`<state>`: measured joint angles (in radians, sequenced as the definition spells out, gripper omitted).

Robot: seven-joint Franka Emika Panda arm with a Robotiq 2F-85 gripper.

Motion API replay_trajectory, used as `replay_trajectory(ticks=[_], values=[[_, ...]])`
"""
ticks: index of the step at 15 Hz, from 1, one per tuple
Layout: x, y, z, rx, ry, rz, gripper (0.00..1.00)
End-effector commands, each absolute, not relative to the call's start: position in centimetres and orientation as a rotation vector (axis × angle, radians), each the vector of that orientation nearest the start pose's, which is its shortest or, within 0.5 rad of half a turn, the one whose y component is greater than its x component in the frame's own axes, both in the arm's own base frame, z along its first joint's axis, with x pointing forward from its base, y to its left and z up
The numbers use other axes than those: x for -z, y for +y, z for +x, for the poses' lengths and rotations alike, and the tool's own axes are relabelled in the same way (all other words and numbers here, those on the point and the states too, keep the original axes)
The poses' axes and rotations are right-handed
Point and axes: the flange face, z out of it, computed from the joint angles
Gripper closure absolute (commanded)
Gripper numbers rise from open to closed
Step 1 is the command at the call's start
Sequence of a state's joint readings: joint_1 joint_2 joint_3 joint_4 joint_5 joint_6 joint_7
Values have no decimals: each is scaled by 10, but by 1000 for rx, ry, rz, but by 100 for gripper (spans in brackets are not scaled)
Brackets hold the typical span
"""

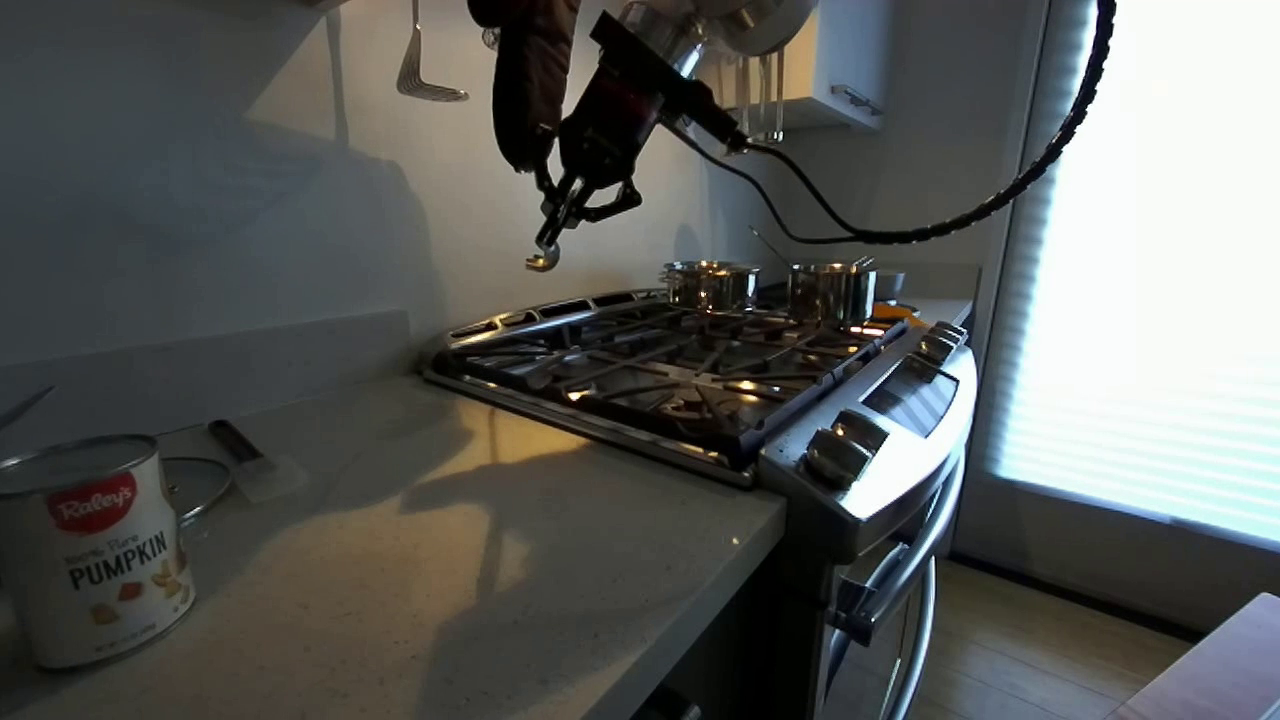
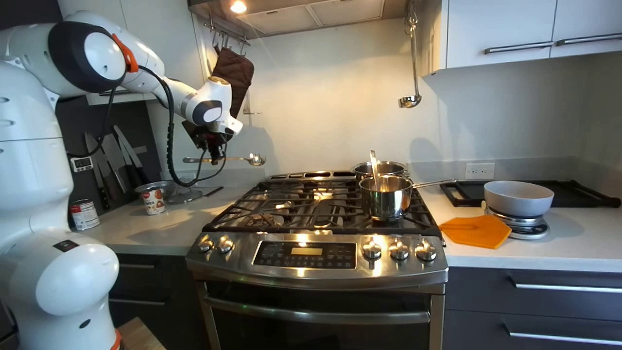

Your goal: Move the pot on the left to the bottom right stove plate, remove silver ladle from the pot and put it on the counter

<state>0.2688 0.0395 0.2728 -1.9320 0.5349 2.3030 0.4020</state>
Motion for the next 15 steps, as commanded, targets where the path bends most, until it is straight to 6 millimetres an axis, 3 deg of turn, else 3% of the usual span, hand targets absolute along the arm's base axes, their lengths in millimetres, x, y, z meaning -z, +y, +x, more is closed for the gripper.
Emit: replay_trajectory(ticks=[1,10,15], values=[[-478,332,497,9,119,-2489,99],[-389,366,450,-158,-152,-2308,99],[-348,370,438,-185,-325,-2220,99]])
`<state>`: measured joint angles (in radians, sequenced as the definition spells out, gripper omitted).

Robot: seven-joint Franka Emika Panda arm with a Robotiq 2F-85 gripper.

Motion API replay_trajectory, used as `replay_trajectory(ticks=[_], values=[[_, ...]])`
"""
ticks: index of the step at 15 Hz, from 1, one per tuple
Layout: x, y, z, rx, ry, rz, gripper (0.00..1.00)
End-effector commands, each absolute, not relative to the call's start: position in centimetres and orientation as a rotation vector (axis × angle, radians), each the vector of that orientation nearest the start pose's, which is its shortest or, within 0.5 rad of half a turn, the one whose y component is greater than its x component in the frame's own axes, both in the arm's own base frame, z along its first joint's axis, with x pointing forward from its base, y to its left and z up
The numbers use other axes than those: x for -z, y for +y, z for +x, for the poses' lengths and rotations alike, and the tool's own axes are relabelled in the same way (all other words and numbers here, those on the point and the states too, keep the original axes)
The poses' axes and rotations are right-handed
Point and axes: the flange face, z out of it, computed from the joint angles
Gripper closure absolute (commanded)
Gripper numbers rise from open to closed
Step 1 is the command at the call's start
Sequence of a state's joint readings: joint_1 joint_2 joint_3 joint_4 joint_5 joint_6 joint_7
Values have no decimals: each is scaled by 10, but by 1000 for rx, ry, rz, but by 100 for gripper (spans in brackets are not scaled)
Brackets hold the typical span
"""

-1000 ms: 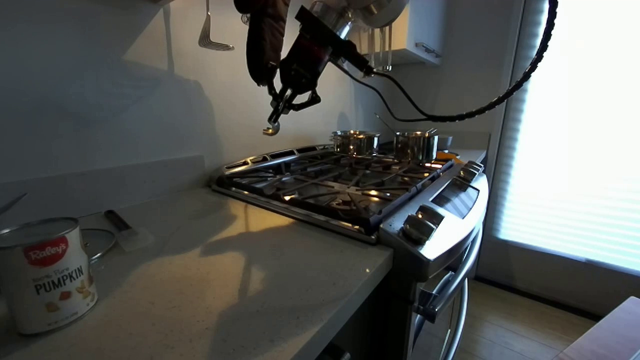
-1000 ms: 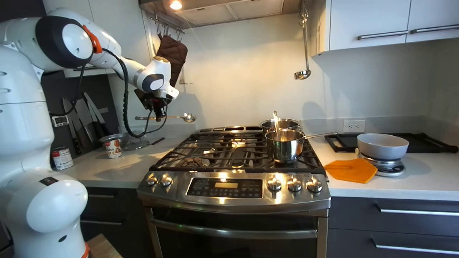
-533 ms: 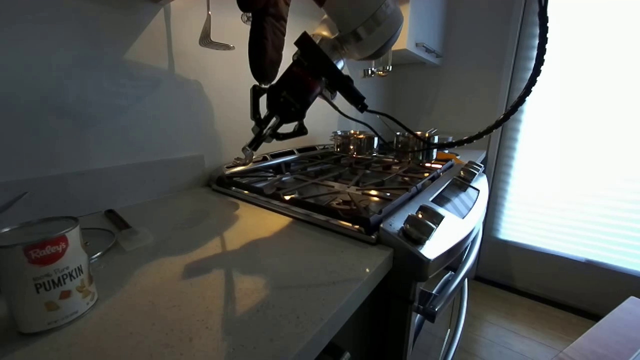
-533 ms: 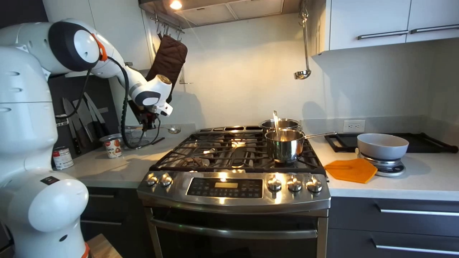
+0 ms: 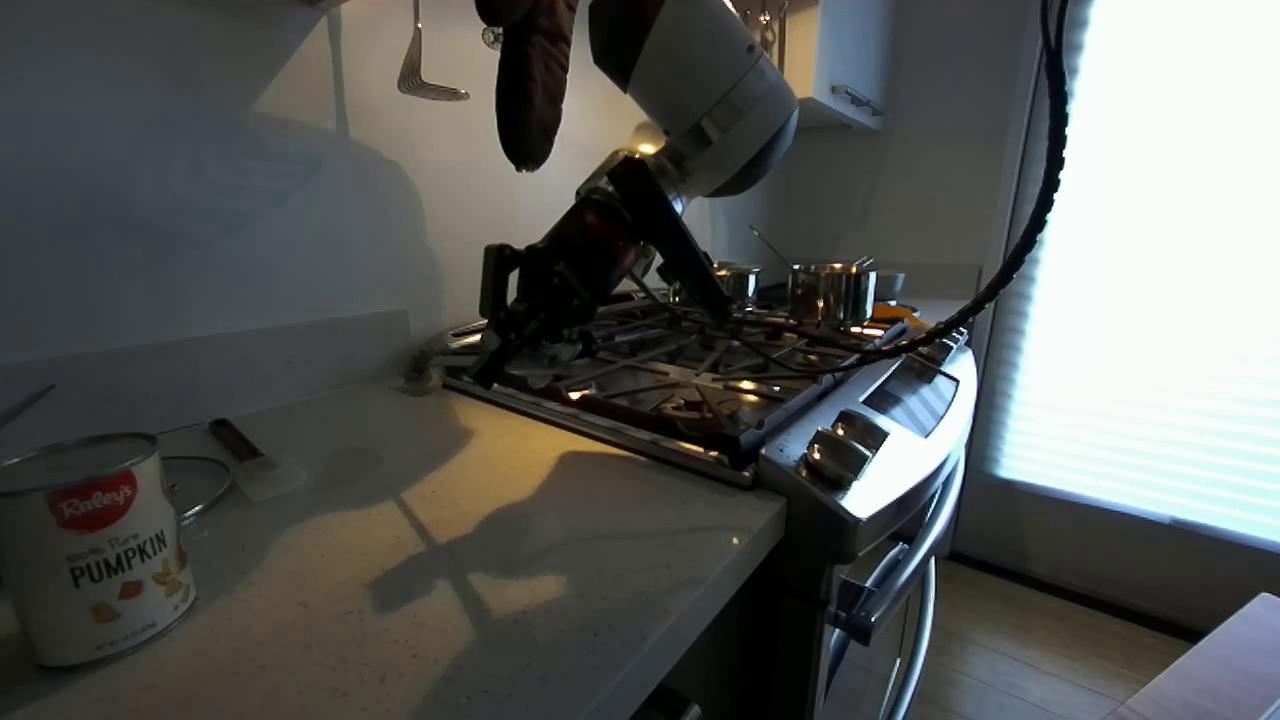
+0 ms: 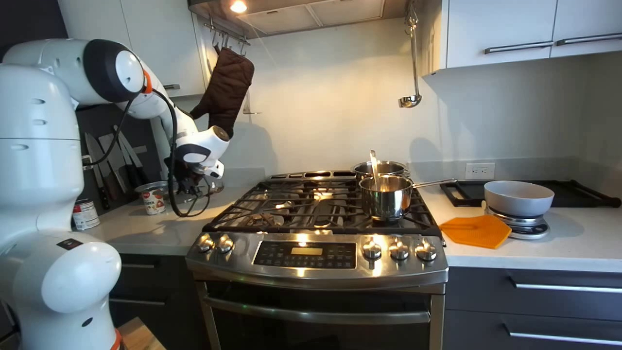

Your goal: Move the pot on the left to the bottom right stove plate, remove silver ladle from the pot and put it on the counter

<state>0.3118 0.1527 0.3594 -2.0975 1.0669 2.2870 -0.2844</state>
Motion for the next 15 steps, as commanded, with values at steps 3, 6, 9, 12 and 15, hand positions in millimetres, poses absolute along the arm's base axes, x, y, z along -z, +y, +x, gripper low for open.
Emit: replay_trajectory(ticks=[3,6,9,12,15], values=[[-321,364,436,-185,-397,-2173,99],[-297,356,434,-178,-459,-2147,99],[-277,348,432,-170,-491,-2133,99],[-265,343,433,-154,-524,-2123,99],[-262,341,434,-145,-532,-2111,97]])
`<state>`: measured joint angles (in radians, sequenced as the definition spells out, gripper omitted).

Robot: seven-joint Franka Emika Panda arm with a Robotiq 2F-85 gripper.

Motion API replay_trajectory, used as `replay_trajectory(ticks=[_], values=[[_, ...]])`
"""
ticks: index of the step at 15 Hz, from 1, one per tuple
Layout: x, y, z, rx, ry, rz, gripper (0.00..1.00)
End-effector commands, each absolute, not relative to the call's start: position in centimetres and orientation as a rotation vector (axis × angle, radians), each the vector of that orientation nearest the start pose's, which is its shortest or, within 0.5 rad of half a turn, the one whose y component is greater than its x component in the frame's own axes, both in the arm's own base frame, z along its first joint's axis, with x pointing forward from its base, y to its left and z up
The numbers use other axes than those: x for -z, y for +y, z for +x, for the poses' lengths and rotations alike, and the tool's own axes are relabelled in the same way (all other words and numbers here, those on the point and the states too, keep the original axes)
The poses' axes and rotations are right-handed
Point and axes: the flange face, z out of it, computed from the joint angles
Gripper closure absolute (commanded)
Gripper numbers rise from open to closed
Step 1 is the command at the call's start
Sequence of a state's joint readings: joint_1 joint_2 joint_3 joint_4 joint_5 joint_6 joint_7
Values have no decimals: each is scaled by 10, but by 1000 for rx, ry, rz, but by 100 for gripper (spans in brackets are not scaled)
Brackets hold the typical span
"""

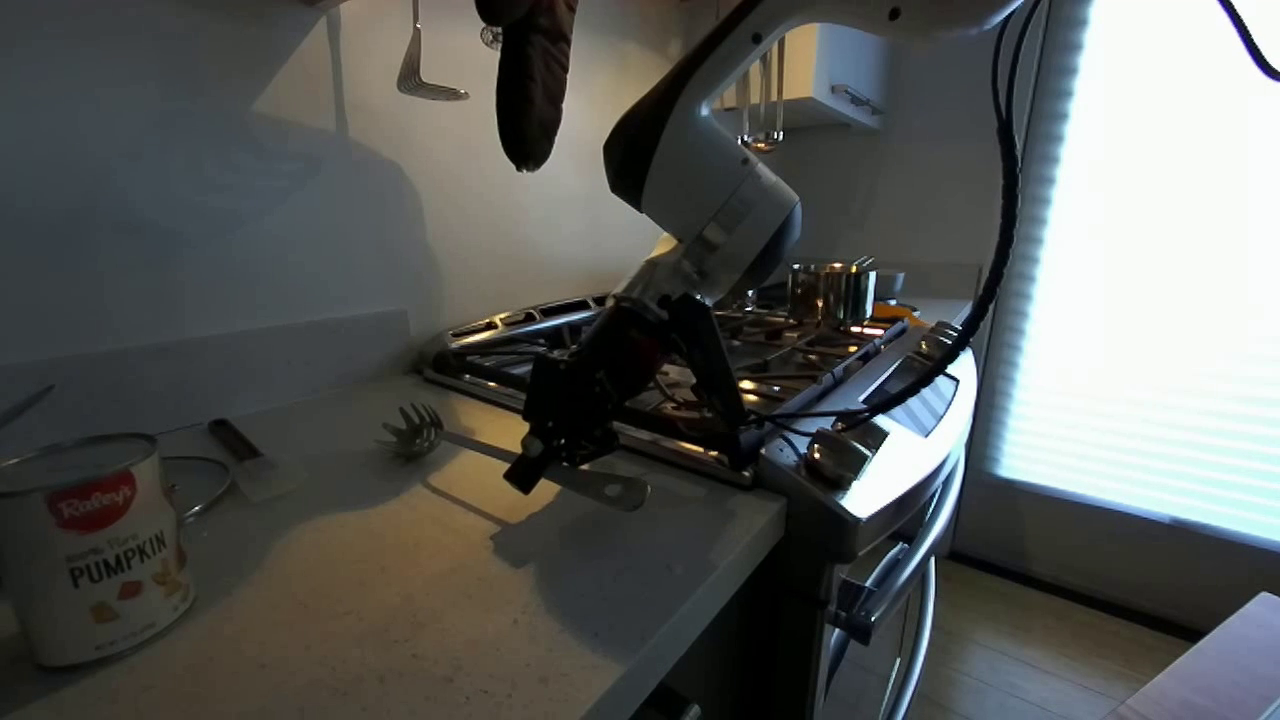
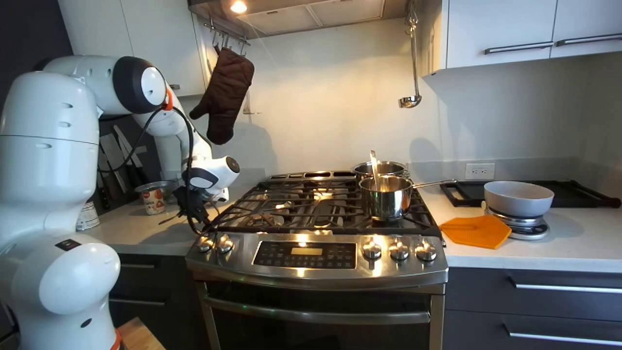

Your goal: Move the pot on the left to the bottom right stove plate, remove silver ladle from the pot and put it on the counter

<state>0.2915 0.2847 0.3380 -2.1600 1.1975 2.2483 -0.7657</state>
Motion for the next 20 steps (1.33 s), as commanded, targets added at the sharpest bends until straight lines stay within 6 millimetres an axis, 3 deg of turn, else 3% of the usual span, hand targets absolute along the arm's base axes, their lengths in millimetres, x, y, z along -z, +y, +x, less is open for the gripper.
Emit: replay_trajectory(ticks=[1,3,4,13,17,20], values=[[-262,341,434,-145,-530,-2111,93],[-261,341,435,-147,-525,-2109,69],[-262,340,435,-148,-522,-2108,67],[-268,335,437,-190,-494,-2130,1],[-313,335,441,-238,-441,-2186,0],[-371,339,438,-305,-374,-2257,0]])
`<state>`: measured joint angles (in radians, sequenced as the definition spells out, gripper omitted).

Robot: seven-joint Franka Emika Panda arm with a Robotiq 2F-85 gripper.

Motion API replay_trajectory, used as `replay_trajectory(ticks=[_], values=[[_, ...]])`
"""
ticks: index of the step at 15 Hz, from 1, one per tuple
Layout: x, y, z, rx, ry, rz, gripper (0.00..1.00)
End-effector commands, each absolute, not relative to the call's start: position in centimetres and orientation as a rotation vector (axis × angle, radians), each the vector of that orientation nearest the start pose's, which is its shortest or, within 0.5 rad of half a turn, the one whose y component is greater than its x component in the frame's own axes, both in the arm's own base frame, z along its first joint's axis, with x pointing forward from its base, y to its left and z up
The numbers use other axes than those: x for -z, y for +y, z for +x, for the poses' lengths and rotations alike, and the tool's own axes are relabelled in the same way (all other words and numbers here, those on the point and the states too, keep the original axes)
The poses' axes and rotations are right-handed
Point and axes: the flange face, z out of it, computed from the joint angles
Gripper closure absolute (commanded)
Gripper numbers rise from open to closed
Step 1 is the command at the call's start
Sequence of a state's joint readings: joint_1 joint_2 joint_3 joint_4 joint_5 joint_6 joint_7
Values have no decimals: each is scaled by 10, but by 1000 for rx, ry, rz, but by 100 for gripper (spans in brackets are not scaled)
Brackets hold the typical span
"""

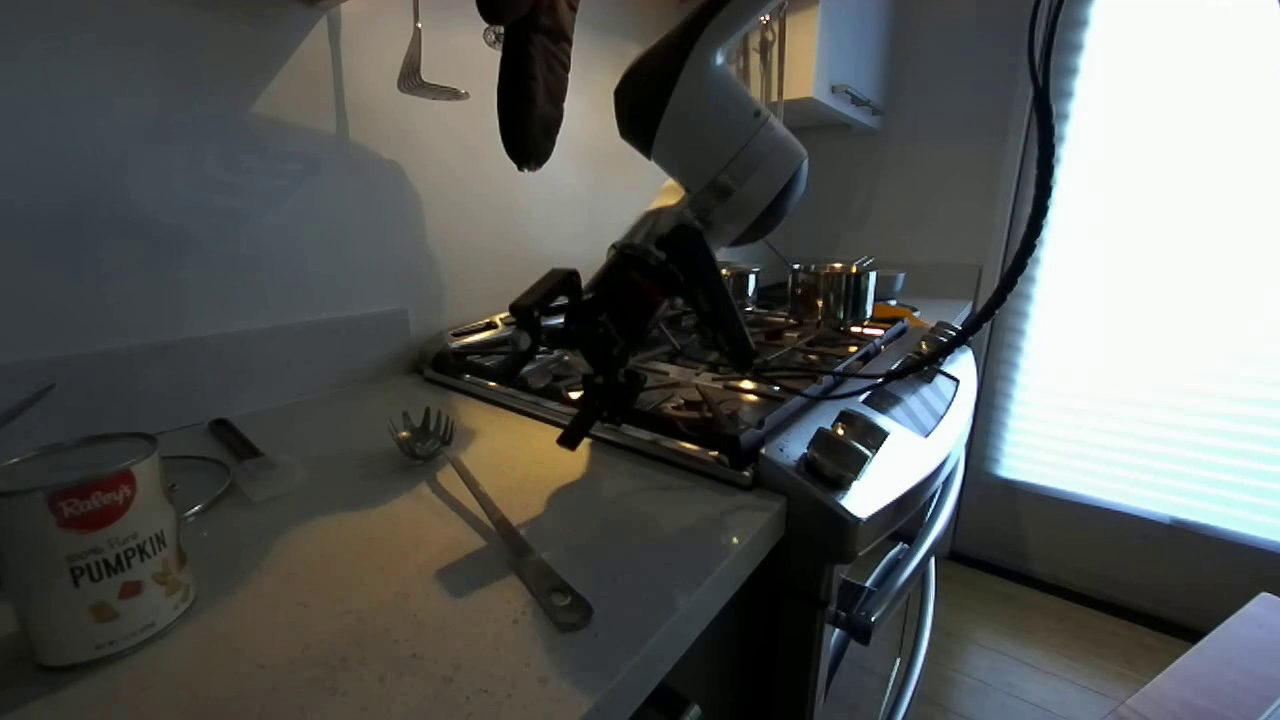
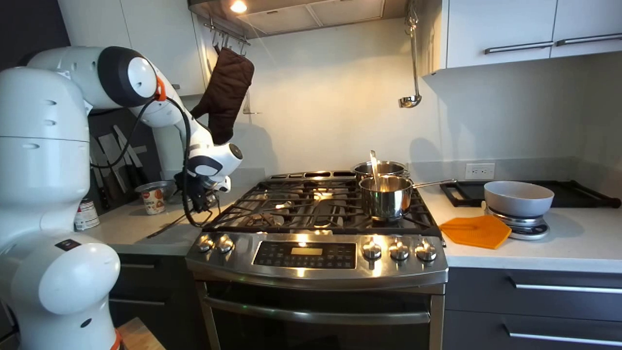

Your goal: Move the pot on the left to the bottom right stove plate, remove silver ladle from the pot and put it on the counter

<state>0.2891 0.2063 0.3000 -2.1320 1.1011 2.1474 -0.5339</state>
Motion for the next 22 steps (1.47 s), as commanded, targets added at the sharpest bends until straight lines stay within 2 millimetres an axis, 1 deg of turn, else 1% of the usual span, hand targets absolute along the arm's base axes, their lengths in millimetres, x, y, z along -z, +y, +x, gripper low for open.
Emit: replay_trajectory(ticks=[1,4,5,7,9,12,14,17,19,20,21,22], values=[[-387,339,436,-332,-350,-2285,1],[-434,336,424,-430,-288,-2404,0],[-452,338,419,-471,-286,-2435,0],[-477,335,408,-564,-294,-2523,0],[-498,334,397,-651,-338,-2610,0],[-524,328,386,-717,-354,-2763,0],[-538,318,381,-730,-299,-2871,0],[-554,301,375,-717,-233,-3030,0],[-564,288,373,-643,-215,-3139,0],[-568,281,373,-577,-230,-3188,0],[-559,292,381,-644,-258,-3095,0],[-564,288,381,-608,-257,-3129,0]])
